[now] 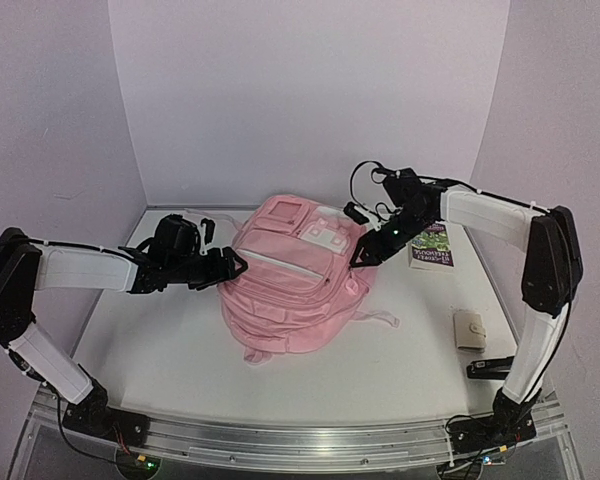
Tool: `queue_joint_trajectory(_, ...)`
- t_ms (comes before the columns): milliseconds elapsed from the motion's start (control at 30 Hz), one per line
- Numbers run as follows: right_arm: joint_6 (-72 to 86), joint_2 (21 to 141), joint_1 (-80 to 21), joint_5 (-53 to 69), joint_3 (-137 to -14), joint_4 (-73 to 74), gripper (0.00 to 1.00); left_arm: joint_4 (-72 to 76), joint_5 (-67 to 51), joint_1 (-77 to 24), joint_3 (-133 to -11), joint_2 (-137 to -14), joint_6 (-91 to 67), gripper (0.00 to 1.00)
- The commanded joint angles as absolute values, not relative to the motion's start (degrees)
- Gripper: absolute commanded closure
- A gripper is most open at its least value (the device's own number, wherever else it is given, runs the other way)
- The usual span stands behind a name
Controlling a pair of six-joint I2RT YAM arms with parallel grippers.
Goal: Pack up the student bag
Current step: Unzip the student bag at the center of the board.
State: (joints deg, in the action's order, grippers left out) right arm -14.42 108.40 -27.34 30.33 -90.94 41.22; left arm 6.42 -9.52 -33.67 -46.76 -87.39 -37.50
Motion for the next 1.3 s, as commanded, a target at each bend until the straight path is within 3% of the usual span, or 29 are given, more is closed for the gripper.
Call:
queue_joint_trajectory(0, -22.38, 110.84, -27.6, 29.2, -92.91, 42.25, 0.57, 8.19, -12.06, -34.19, -47.97, -86.47, -37.0, 0.25)
queue_joint_trajectory(500, -24.21, 117.29, -27.6, 29.86, -95.21, 42.06, 0.66, 10.47, -13.01, -34.19, -47.02, -87.94, -38.08, 0.25)
queue_joint_trajectory(767, -23.82, 114.74, -27.6, 29.75, -94.55, 42.09, 1.0, 11.9, -14.15, -34.85, -46.0, -87.69, -37.96, 0.27)
queue_joint_trajectory(967, -22.84, 109.74, -27.62, 29.57, -91.49, 42.45, 1.0, 8.99, -11.21, -37.56, -43.87, -82.22, -33.35, 0.2)
queue_joint_trajectory(1267, -19.81, 109.45, -27.64, 29.11, -91.6, 44.23, 1.0, 2.68, -7.67, -39.95, -36.7, -73.01, -34.82, 0.17)
